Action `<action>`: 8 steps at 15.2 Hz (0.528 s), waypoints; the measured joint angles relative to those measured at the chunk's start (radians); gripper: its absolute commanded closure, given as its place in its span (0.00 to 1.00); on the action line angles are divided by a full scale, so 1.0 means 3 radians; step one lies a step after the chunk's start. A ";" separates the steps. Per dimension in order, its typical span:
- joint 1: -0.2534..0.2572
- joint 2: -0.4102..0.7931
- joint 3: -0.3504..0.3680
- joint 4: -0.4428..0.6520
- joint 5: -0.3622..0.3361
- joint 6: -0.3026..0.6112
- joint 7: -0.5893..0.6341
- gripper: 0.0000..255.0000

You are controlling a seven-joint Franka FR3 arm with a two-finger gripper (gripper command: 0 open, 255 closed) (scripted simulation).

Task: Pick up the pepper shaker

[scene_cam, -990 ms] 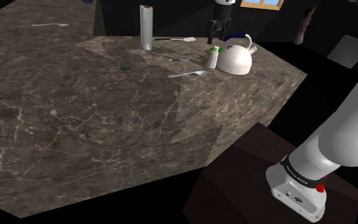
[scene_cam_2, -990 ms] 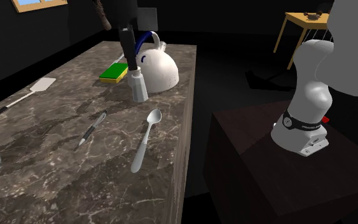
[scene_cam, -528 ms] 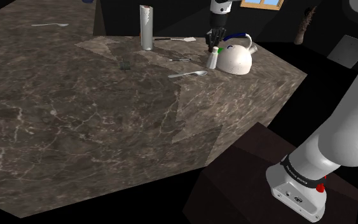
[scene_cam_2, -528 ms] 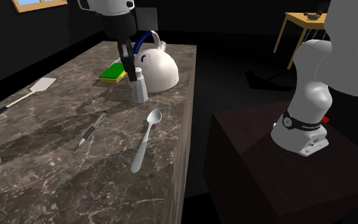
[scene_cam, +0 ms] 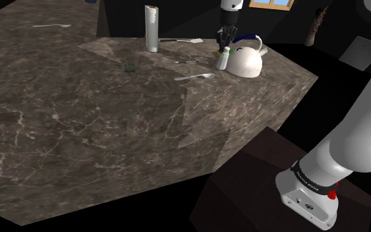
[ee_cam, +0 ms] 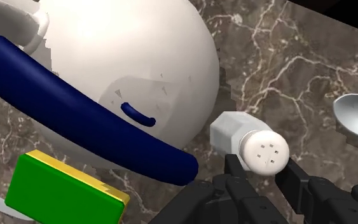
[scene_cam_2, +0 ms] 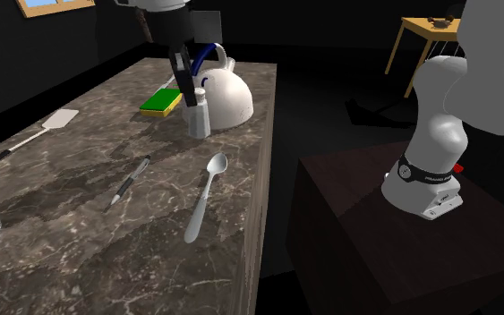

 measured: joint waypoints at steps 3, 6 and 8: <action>-0.0003 -0.0005 -0.0003 0.0116 -0.0001 -0.0128 -0.0011 1.00; -0.0004 -0.0008 -0.0004 0.0245 0.0000 -0.0260 -0.0021 1.00; -0.0002 -0.0014 -0.0003 0.0332 0.0000 -0.0353 -0.0023 1.00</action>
